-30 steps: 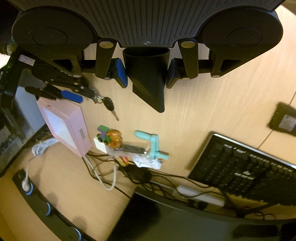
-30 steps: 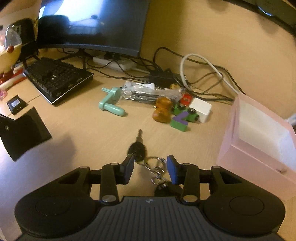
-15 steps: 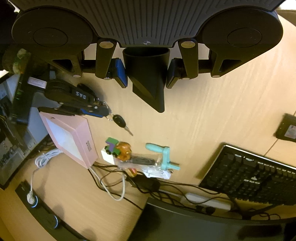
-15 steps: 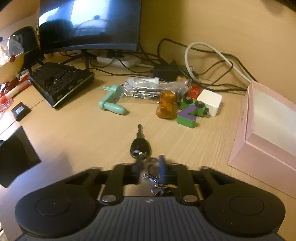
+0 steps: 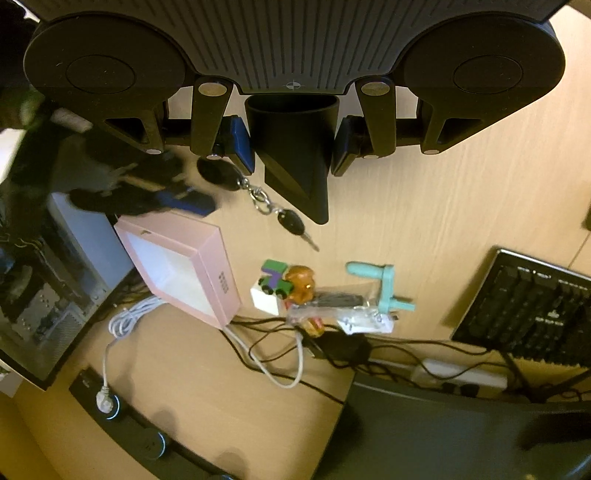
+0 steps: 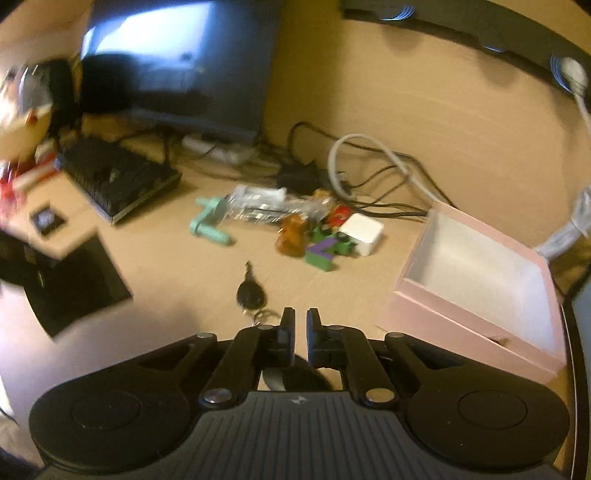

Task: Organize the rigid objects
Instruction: 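Carry the black cone with the left tool while the right tool carries the keys toward the pink box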

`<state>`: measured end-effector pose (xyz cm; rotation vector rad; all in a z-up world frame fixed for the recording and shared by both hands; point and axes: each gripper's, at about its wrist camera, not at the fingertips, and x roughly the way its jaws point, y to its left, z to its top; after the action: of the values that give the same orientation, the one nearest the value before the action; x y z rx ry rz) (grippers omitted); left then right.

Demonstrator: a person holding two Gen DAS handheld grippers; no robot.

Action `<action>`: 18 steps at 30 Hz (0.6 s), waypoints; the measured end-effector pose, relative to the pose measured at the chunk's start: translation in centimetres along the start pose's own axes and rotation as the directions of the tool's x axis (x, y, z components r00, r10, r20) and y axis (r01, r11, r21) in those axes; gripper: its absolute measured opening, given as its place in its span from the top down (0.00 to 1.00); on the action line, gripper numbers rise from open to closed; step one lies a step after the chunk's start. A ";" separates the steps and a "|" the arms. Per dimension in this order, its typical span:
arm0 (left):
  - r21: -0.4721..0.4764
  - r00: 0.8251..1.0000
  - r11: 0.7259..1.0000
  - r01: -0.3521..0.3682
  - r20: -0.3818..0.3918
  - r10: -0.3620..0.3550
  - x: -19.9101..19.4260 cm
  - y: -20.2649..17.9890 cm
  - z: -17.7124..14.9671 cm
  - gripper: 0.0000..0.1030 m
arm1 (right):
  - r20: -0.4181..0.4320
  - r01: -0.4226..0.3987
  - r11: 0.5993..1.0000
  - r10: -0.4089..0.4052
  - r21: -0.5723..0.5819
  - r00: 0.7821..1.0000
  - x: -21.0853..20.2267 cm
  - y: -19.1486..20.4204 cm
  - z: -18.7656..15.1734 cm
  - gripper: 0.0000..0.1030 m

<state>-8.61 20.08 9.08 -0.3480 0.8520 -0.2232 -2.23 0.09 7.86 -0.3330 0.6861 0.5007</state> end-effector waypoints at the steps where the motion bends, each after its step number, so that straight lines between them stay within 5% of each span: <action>1: 0.001 1.000 1.000 -0.009 0.001 0.009 -0.1 0.0 0.0 0.51 | -0.007 -0.013 0.999 0.013 -0.037 1.000 0.9 0.7 -0.2 0.94; 7: -0.055 0.997 0.996 -0.071 0.008 0.071 -0.4 0.9 -0.7 0.51 | -0.014 -0.057 0.974 0.056 -0.221 0.998 4.6 2.8 -0.1 0.90; 10: -0.128 0.994 0.986 -0.109 -0.007 0.109 -0.2 2.1 -1.6 0.51 | -0.026 -0.080 0.976 0.076 -0.205 0.997 6.3 2.1 0.0 0.59; 13: -0.155 0.990 0.978 -0.138 -0.026 0.136 -0.4 2.8 -2.3 0.51 | -0.027 -0.111 0.990 0.109 -0.087 0.994 7.1 0.6 0.3 0.48; 16: -0.185 0.988 0.970 -0.157 -0.030 0.154 -0.7 3.5 -2.7 0.51 | -0.065 -0.153 0.983 0.160 0.096 0.985 7.3 -1.5 0.0 0.50; 18: -0.190 0.985 0.967 -0.172 -0.033 0.169 -0.8 3.7 -2.6 0.51 | -0.055 -0.133 0.986 0.139 0.102 0.989 7.0 -1.5 -0.4 0.66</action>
<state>-10.86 23.24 6.61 -0.4508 0.9173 0.0170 3.00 0.96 3.08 -0.2113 0.7945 0.5862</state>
